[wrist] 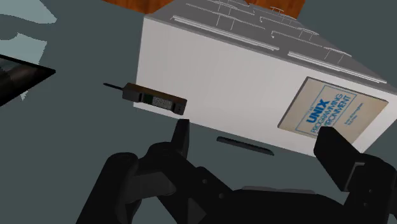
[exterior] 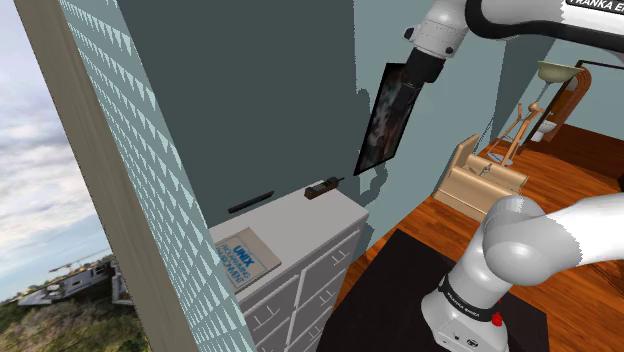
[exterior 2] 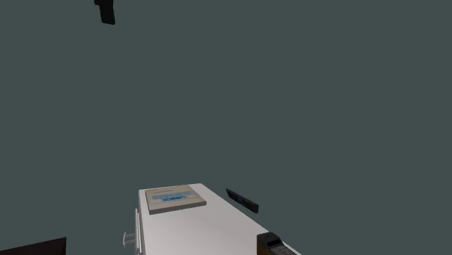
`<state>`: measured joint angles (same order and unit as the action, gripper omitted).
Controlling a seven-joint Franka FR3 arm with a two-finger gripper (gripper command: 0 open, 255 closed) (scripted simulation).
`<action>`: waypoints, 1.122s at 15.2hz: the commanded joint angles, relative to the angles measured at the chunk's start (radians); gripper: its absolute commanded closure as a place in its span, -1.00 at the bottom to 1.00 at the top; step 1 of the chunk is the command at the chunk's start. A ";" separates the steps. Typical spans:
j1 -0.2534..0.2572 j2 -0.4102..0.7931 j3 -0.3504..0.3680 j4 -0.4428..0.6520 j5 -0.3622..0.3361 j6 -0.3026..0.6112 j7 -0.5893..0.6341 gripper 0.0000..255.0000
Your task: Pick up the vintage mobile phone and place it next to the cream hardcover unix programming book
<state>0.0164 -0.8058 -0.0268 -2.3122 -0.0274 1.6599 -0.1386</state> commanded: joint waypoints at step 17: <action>0.106 0.320 -0.367 -0.132 -0.140 0.407 -0.708 -1.00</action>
<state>0.1121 -0.5159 -0.3741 -2.4465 -0.1661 2.0411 -0.7989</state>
